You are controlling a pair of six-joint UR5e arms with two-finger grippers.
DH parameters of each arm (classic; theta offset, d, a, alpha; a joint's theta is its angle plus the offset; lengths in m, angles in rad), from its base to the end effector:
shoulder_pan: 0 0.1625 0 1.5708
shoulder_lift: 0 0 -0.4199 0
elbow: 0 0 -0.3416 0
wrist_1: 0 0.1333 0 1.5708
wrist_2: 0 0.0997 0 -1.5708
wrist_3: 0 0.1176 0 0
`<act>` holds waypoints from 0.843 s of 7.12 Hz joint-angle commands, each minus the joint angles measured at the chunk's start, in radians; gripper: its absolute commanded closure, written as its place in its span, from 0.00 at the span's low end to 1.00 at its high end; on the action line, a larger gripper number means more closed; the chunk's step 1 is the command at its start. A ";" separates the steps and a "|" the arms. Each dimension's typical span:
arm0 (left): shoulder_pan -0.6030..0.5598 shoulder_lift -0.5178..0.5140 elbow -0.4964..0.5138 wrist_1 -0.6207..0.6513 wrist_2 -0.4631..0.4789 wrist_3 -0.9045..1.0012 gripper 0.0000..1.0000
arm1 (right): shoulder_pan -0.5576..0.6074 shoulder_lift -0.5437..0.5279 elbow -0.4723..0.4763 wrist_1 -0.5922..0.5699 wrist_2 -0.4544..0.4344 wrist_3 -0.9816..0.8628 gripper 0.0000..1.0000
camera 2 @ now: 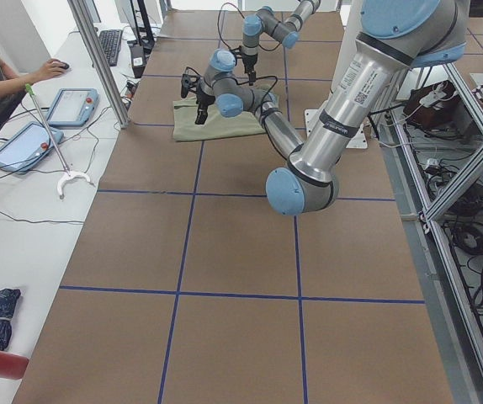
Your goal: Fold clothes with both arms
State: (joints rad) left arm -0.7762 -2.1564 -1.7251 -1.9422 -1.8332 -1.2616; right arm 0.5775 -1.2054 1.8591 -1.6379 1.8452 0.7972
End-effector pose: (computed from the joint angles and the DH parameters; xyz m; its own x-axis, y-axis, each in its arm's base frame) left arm 0.3778 -0.5150 0.2431 0.4569 -0.0367 -0.8888 0.3902 0.9062 0.1632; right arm -0.4196 -0.3945 0.3860 0.7786 -0.2954 0.5537 0.2015 0.9532 0.2253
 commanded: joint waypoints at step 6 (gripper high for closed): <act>-0.002 -0.023 -0.008 0.002 0.005 0.004 0.00 | 0.005 0.152 -0.232 0.018 0.066 -0.007 0.00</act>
State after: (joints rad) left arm -0.7777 -2.1791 -1.7333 -1.9405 -1.8284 -1.2579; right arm 0.5819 -1.0312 1.6228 -1.6167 1.8915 0.7903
